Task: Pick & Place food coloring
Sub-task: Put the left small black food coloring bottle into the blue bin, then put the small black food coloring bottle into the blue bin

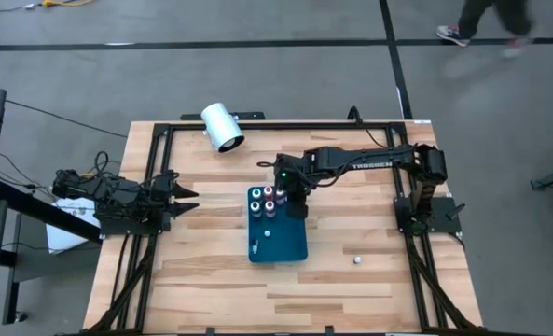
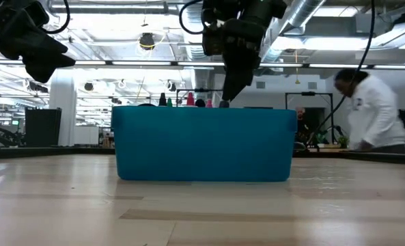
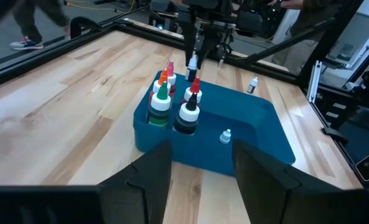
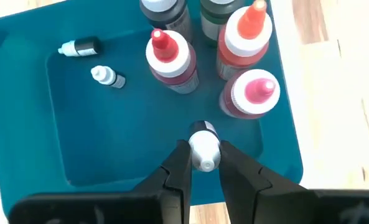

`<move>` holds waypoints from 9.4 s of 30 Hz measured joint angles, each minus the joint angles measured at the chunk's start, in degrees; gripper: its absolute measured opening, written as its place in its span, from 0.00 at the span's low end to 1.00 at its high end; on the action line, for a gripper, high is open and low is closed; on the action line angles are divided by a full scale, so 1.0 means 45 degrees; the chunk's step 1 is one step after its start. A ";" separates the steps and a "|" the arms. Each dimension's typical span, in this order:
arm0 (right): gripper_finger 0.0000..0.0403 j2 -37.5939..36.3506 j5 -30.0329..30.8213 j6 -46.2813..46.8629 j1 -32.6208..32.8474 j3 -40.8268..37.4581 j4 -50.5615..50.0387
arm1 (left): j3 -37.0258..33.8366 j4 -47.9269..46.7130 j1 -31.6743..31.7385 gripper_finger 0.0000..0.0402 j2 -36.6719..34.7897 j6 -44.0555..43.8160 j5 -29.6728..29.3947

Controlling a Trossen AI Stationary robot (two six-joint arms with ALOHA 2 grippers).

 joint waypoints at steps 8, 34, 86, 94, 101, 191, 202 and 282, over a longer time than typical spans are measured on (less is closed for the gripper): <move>0.15 0.0000 0.0057 -0.0823 0.0081 -0.0005 0.0005 | 0.0000 -0.0005 0.0000 0.40 0.0000 0.0000 -0.0005; 0.15 0.1681 0.0066 -0.0630 0.0311 -0.0029 0.0406 | 0.0005 -0.0015 0.0000 0.40 0.0005 0.0005 -0.0097; 0.25 0.1498 0.1064 0.0122 0.0228 -0.0002 0.0135 | 0.0007 -0.0015 -0.0003 0.40 0.0005 -0.0033 -0.0083; 0.25 0.1516 0.1057 0.0122 0.0248 0.1526 -0.3641 | 0.0010 -0.0015 -0.0001 0.40 0.0005 -0.0034 -0.0087; 0.25 0.1515 0.1051 0.0632 0.0685 0.2448 -0.6584 | 0.0010 -0.0015 -0.0005 0.40 0.0005 -0.0034 -0.0092; 0.25 -0.5306 0.1683 0.8442 0.9617 -0.9602 0.2495 | 0.0005 -0.1710 -0.0005 0.40 0.0019 -0.2273 -0.1030; 0.25 -0.3824 0.1344 0.8340 0.9617 -0.9607 0.2813 | 0.0005 -0.1686 -0.0005 0.40 0.0015 -0.2278 -0.1030; 0.17 -0.3793 0.1439 -0.1256 0.3295 -0.2773 0.0316 | 0.0005 -0.1710 -0.0005 0.40 0.0015 -0.2191 -0.1025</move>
